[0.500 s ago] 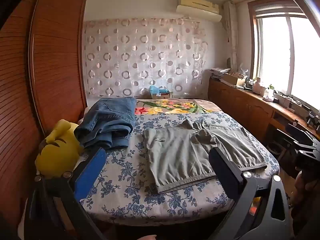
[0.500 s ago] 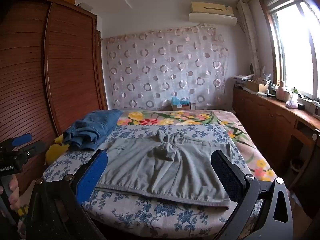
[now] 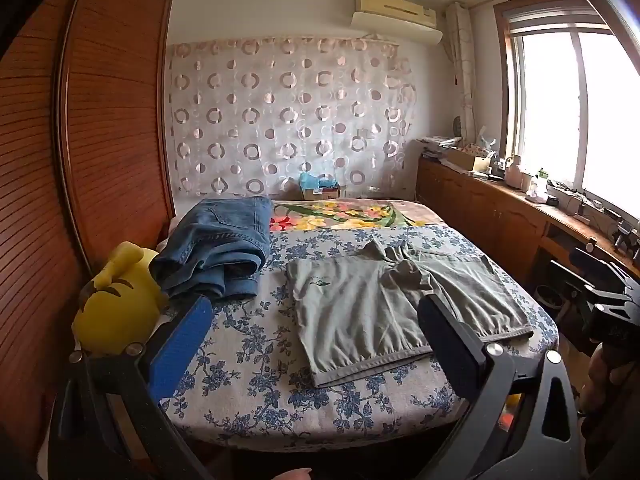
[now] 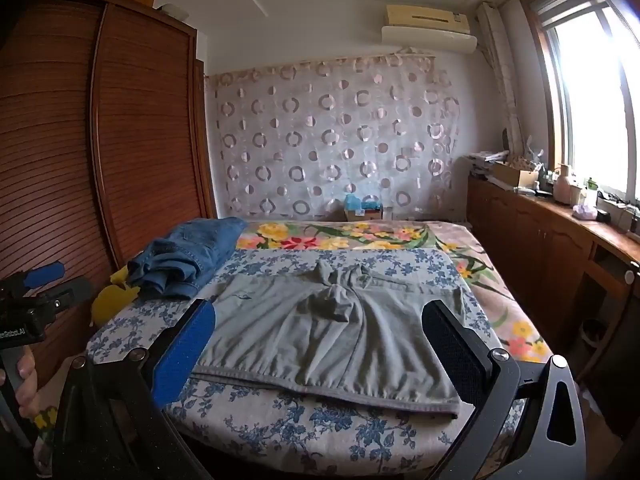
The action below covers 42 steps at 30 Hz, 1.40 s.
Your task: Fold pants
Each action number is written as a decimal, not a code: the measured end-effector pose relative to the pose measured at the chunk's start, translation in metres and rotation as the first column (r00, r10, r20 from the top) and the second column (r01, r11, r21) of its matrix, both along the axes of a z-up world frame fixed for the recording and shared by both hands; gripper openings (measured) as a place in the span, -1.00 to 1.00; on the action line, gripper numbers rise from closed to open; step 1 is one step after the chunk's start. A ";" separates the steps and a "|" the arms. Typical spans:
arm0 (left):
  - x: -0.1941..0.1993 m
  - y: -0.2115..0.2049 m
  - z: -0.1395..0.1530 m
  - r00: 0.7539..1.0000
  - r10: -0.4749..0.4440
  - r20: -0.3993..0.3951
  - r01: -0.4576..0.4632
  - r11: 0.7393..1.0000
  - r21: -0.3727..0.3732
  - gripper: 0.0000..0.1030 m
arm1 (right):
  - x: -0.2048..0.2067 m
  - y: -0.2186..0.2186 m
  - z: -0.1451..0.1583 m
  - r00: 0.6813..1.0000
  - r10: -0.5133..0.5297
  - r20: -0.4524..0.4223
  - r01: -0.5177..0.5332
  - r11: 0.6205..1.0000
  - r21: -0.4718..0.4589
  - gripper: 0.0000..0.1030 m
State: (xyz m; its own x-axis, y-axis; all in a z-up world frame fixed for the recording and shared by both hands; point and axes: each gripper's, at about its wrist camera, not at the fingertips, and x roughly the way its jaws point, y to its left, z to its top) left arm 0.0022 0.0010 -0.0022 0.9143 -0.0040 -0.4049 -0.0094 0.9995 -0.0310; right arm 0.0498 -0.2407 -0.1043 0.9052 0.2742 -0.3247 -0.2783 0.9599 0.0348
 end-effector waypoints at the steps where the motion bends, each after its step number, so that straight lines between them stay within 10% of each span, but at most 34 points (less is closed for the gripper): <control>1: -0.001 0.000 0.001 1.000 0.000 0.000 0.000 1.000 -0.003 1.00 | 0.000 0.000 0.001 1.000 0.000 -0.001 0.000 1.000 0.002 1.00; 42: -0.003 -0.004 0.006 1.000 0.002 0.007 -0.002 1.000 -0.004 1.00 | -0.002 0.001 0.001 1.000 -0.010 0.007 0.010 1.000 -0.008 1.00</control>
State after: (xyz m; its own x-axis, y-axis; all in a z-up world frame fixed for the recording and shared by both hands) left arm -0.0011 -0.0026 0.0039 0.9173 -0.0037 -0.3982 -0.0110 0.9993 -0.0347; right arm 0.0479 -0.2402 -0.1029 0.9100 0.2627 -0.3209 -0.2690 0.9628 0.0252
